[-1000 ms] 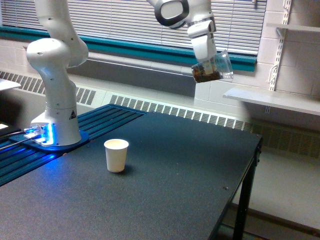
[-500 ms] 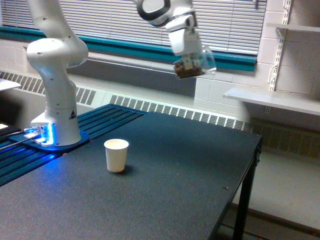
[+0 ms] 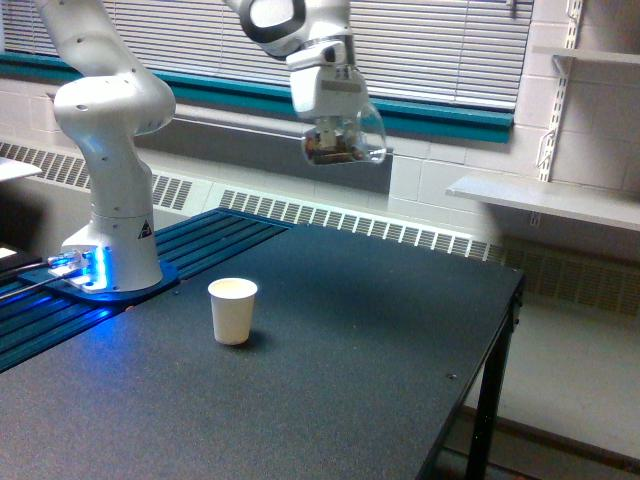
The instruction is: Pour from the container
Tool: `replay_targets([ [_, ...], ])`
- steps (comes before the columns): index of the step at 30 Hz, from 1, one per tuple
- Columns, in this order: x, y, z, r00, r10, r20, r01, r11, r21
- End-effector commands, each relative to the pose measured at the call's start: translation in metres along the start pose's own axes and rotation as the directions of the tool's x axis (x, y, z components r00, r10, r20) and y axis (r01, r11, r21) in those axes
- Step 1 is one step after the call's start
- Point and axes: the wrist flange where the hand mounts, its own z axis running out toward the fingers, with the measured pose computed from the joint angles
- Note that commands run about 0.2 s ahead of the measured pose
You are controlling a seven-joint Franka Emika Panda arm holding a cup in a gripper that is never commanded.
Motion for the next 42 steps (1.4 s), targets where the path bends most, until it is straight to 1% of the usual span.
replay_targets([
  [1,-0.008,0.013,-0.003,0.996,0.088,-0.009,-0.089,0.996,-0.019],
  [8,-0.009,0.029,-0.001,0.989,0.146,-0.024,-0.147,0.988,-0.043],
  [13,-0.013,0.042,0.004,0.981,0.194,-0.02,-0.195,0.979,-0.066],
  [16,-0.016,0.049,0.007,0.973,0.23,-0.012,-0.23,0.97,-0.081],
  [25,-0.019,0.069,0.011,0.949,0.315,-0.019,-0.315,0.941,-0.12],
  [36,-0.023,0.091,0.017,0.937,0.348,-0.015,-0.346,0.925,-0.16],
  [42,-0.026,0.103,0.022,0.933,0.36,-0.004,-0.355,0.917,-0.18],
])
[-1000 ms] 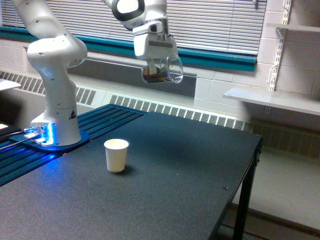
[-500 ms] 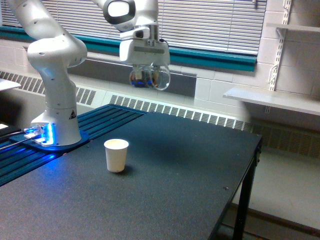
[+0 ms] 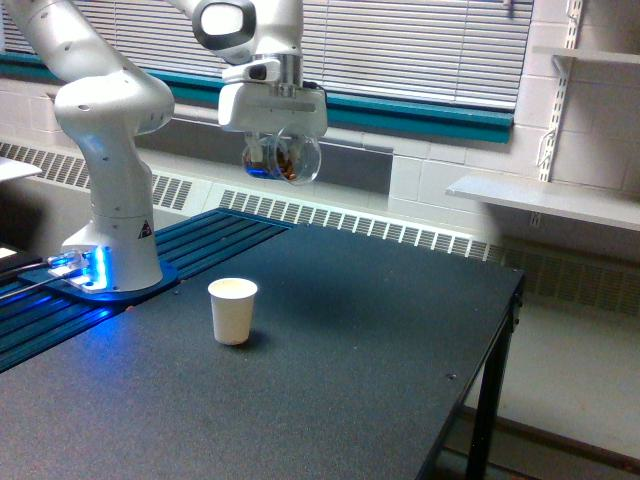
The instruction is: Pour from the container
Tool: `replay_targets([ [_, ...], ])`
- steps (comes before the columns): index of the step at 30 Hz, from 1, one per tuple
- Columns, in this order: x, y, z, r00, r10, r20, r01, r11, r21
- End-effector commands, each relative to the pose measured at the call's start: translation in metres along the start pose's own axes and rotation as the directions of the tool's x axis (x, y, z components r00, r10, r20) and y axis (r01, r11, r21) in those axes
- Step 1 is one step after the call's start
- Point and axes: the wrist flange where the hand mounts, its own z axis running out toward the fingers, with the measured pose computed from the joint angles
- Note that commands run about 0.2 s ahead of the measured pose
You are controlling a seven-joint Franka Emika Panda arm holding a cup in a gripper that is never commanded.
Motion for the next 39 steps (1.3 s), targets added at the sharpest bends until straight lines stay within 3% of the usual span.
replay_targets([
  [1,0.0,0.014,0.012,0.999,0.03,0.012,-0.03,0.999,-0.034],
  [11,0.004,0.031,0.027,0.998,0.052,0.036,-0.049,0.996,-0.081],
  [39,0.027,0.048,0.04,0.99,0.121,0.074,-0.107,0.98,-0.168],
])
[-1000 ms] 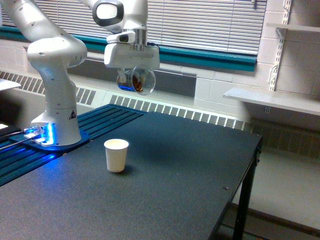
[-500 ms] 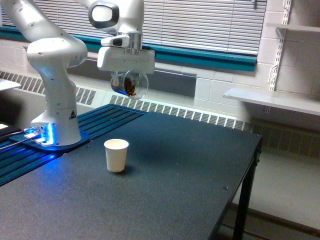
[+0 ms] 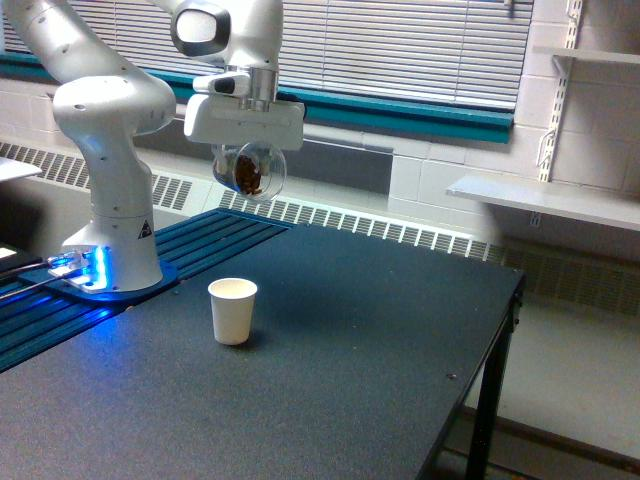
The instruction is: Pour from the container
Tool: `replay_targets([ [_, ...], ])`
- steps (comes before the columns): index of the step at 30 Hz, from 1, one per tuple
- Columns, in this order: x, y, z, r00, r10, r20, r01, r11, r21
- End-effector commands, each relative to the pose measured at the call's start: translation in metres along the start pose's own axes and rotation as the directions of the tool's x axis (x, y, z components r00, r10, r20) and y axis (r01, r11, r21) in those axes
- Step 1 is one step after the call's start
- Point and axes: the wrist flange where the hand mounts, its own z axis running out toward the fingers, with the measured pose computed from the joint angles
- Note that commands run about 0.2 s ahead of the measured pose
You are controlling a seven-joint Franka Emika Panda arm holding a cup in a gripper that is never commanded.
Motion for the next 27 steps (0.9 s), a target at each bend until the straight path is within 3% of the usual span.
replay_targets([
  [1,-0.001,0.008,0.019,1.0,-0.002,0.019,0.003,0.998,-0.056],
  [15,-0.002,0.008,0.03,0.999,0.011,0.038,-0.007,0.995,-0.096],
  [27,-0.004,0.01,0.031,0.998,0.041,0.038,-0.036,0.993,-0.111],
])
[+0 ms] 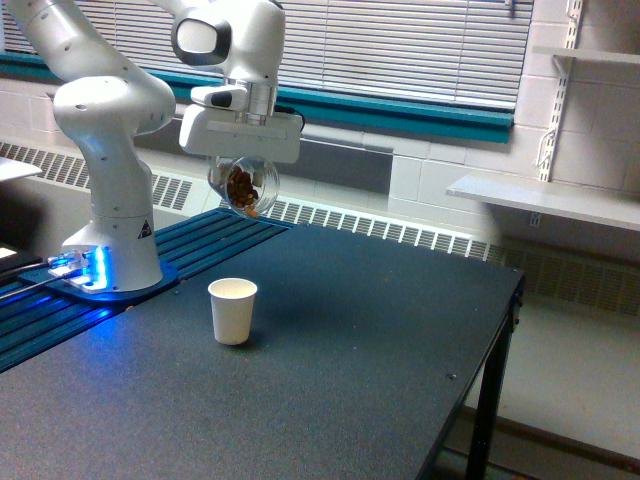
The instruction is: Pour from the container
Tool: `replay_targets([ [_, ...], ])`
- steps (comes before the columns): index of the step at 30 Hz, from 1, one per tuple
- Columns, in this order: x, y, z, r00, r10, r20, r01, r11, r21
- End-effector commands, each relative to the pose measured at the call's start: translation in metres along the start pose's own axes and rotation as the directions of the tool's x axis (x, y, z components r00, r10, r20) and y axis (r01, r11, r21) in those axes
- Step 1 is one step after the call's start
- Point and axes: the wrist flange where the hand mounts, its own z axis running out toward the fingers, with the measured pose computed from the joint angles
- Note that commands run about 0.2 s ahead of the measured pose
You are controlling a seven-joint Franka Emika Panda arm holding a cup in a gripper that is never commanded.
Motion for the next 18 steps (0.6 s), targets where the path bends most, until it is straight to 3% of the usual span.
replay_targets([
  [1,-0.006,0.009,0.012,1.0,0.024,0.003,-0.024,0.999,-0.04],
  [18,-0.009,0.021,0.001,0.996,0.084,0.009,-0.083,0.995,-0.057],
])
